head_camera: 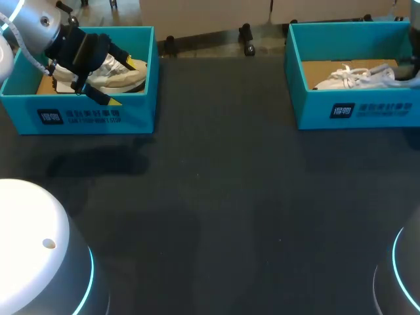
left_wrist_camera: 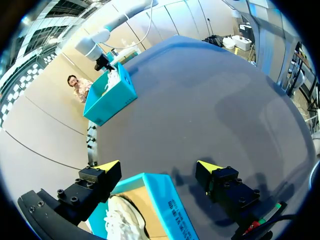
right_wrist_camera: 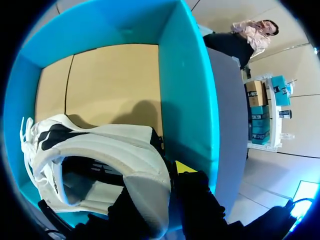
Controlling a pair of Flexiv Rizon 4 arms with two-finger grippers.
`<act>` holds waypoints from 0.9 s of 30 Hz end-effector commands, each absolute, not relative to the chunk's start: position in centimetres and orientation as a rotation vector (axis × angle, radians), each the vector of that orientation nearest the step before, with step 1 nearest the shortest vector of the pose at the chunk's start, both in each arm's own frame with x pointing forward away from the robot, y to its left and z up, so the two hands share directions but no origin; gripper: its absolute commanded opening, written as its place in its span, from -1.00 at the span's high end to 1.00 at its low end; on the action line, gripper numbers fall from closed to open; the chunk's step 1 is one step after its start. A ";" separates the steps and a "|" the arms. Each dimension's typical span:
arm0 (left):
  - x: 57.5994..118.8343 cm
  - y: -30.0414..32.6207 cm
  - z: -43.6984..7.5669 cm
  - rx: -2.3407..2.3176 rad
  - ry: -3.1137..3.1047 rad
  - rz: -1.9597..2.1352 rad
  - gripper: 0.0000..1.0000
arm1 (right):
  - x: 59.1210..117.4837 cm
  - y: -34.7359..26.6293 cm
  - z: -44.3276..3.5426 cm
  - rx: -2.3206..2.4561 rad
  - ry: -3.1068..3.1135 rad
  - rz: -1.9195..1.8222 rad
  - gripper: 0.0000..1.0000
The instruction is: Take the shoe out of the shoebox, open the shoe tongue, remove and reinsert the insole, then place the shoe into the shoebox
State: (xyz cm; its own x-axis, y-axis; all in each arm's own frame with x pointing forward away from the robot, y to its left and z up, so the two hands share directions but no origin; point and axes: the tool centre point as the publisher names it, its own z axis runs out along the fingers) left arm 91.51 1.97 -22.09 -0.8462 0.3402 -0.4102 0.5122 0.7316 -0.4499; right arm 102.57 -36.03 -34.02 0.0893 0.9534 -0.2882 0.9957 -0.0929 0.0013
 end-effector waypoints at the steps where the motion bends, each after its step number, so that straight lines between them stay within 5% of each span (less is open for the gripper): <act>1: 91.5 2.0 -22.0 0.667 2.639 -0.809 -1.00 | 102.7 -36.2 -34.8 2.174 1.967 -0.314 1.00; 15: 91.5 2.0 -22.0 0.667 2.639 -0.809 -1.00 | 102.7 -36.2 -36.6 2.224 1.936 -0.329 1.00; 24: 91.5 2.0 -22.0 0.667 2.639 -0.809 -1.00 | 102.4 -36.0 -35.7 2.221 1.915 -0.331 0.28; 27: 91.5 2.0 -22.0 0.667 2.639 -0.809 -1.00 | 102.4 -35.9 -35.3 2.220 1.908 -0.331 0.18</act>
State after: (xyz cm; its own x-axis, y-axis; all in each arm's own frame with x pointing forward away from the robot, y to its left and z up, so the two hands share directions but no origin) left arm 91.51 1.97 -22.09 -0.8462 0.3402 -0.4102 0.5122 0.7316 -0.4499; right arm 102.72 -36.01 -35.89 0.1410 0.9474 -0.2874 0.9890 -0.1481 -0.0031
